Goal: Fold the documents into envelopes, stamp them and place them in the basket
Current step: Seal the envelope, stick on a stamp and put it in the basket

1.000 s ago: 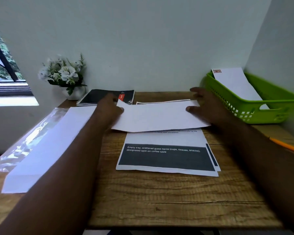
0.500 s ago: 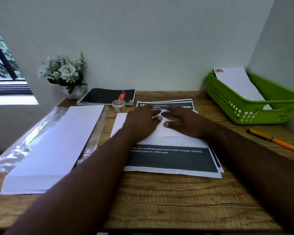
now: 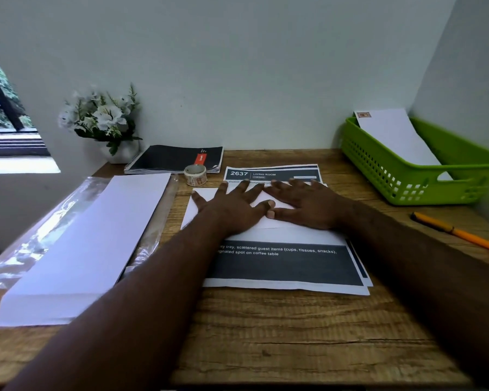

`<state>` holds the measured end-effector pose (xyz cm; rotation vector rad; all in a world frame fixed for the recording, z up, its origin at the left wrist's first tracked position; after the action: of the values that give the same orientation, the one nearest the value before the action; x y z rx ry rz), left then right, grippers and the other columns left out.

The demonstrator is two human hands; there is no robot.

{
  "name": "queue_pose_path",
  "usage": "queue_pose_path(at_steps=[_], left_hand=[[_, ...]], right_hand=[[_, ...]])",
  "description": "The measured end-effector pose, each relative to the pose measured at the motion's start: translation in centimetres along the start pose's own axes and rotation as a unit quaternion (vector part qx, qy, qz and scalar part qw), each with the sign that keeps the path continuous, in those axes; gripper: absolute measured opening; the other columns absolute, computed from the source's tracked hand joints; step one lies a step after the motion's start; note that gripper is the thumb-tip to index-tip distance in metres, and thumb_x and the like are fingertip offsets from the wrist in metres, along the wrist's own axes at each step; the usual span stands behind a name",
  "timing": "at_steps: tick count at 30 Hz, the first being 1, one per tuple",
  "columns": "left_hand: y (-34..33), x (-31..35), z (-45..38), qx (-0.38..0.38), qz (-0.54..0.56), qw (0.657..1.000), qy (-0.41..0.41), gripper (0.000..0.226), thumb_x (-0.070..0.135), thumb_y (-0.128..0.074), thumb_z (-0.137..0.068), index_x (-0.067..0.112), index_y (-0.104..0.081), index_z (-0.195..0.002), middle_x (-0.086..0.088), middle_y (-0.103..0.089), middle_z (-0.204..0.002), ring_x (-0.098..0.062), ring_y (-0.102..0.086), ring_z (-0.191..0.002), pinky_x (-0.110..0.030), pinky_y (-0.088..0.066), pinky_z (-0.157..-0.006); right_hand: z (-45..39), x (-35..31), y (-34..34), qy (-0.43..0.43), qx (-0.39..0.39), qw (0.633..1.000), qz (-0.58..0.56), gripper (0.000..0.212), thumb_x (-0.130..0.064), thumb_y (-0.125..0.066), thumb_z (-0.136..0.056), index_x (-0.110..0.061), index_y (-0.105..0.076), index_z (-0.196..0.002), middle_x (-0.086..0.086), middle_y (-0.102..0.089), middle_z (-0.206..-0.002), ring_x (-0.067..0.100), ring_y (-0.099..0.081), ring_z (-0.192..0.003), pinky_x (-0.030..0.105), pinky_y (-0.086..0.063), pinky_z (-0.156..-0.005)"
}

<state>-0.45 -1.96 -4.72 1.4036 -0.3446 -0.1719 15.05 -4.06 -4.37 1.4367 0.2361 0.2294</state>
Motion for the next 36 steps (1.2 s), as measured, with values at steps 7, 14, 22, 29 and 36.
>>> queue_pose_path(at_steps=[7,14,22,29,36], left_hand=[[0.0,-1.0,0.1,0.003,-0.011,1.000,0.017,0.078,0.089,-0.008,-0.072,0.058,0.006,-0.142,0.017,0.009,-0.159,-0.024,0.008,-0.148,-0.072,0.006,-0.105],[-0.1,-1.2,0.1,0.005,0.004,1.000,0.013,0.075,0.086,-0.013,-0.077,0.055,-0.001,-0.145,0.017,0.002,-0.160,-0.023,0.001,-0.148,-0.071,0.003,-0.107],[6.0,-7.5,1.2,0.354,0.120,0.921,0.112,0.022,0.030,-0.054,-0.087,0.024,-0.068,-0.104,-0.011,-0.055,-0.108,-0.035,-0.052,-0.106,-0.042,-0.043,-0.086],[5.9,-8.1,0.1,0.358,0.178,0.912,0.098,0.013,0.026,-0.068,-0.082,0.023,-0.074,-0.094,-0.010,-0.049,-0.108,-0.031,-0.052,-0.103,-0.036,-0.044,-0.085],[6.0,-0.4,2.3,0.300,0.431,0.839,-0.146,0.014,0.029,-0.080,-0.071,0.038,-0.070,-0.068,0.005,-0.067,-0.072,-0.004,-0.059,-0.066,-0.027,-0.046,-0.065]], right_hand=[[0.0,0.2,0.0,-0.016,-0.015,1.000,0.005,0.088,-0.086,-0.006,-0.067,-0.049,0.005,-0.146,-0.017,0.007,-0.158,0.017,0.004,-0.147,0.052,0.000,-0.118],[-0.1,0.4,-0.2,-0.041,-0.028,0.999,-0.005,0.098,-0.092,-0.008,-0.060,-0.049,0.006,-0.146,-0.016,0.010,-0.158,0.018,0.005,-0.148,0.052,0.001,-0.117],[0.6,-0.6,0.8,0.008,0.065,0.997,-0.042,0.092,-0.086,-0.017,-0.069,-0.039,-0.022,-0.148,-0.014,-0.013,-0.158,0.012,-0.009,-0.147,0.048,-0.009,-0.118],[0.9,-0.9,3.4,0.067,0.241,0.954,-0.165,0.046,-0.052,-0.064,-0.082,-0.024,-0.067,-0.118,-0.006,-0.058,-0.133,0.009,-0.051,-0.124,0.034,-0.037,-0.109],[2.9,-0.8,6.6,0.141,0.465,0.827,-0.282,0.030,-0.028,-0.076,-0.077,-0.011,-0.072,-0.101,-0.005,-0.070,-0.101,0.003,-0.063,-0.094,0.018,-0.047,-0.088]])
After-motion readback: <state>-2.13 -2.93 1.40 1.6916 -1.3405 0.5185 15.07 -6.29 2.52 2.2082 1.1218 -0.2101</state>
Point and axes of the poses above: each hand's wrist, its own z-axis away from the middle knuckle, its own y-axis out of the back of the hand, x = y × z, the point moved 6 cm from there along -z, towards the middle knuckle
